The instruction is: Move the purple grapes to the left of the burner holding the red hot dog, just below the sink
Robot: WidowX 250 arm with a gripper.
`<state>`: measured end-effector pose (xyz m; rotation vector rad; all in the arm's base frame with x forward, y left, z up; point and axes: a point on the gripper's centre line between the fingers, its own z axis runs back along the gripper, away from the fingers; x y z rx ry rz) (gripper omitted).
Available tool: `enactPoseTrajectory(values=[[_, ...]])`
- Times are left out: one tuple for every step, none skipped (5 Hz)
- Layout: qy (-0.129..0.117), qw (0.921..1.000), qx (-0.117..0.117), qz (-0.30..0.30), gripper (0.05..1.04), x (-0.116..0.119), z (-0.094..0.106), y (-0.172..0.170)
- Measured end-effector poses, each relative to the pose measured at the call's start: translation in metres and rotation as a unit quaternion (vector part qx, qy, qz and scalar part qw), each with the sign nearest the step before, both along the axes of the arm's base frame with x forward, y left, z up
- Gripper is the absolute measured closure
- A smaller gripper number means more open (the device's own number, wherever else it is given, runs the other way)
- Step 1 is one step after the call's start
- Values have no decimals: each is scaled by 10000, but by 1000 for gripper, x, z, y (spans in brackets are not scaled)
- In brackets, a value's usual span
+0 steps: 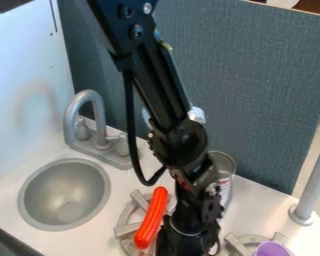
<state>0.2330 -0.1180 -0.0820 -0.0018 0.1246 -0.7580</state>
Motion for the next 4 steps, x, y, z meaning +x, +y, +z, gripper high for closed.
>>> enactPoseTrajectory(values=[[-447,9989,113,47,83,4,-3,-5],[-937,9948,287,284,83,13,-3,-7],[-997,9935,417,370,83,17,-5,-9],[-976,9931,461,454,83,22,-7,-10]])
